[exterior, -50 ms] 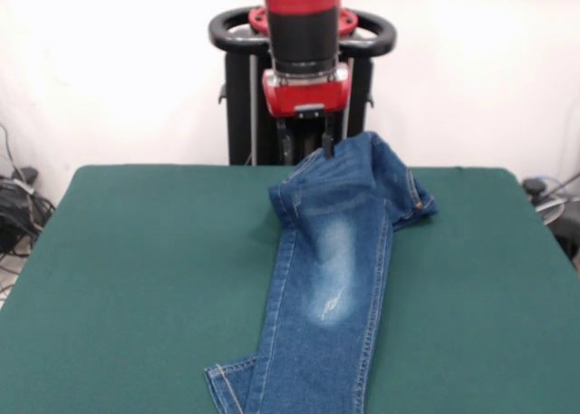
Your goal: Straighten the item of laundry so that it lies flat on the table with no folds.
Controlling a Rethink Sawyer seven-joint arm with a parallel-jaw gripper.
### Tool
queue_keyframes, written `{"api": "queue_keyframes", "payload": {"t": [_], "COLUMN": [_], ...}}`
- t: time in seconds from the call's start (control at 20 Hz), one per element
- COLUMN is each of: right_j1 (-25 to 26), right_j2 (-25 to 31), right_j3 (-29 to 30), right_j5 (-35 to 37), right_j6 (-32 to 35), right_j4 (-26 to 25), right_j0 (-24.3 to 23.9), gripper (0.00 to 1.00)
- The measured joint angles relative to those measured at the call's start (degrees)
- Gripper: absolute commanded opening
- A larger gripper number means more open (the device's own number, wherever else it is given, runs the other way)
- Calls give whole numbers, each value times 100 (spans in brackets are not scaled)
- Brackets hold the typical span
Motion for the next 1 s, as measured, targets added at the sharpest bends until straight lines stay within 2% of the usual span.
{"api": "queue_keyframes", "payload": {"t": [0.25, 0.45, 1.0], "right_j1": [543, 983, 1610], "right_j2": [-4, -5, -13], "right_j3": [-22, -78, -292], "right_j5": [-373, -409, -534], "right_j6": [0, 0, 0], "right_j4": [-114, -203, -297], "right_j0": [-11, -51, -50], "gripper": [100, 100, 100]}}
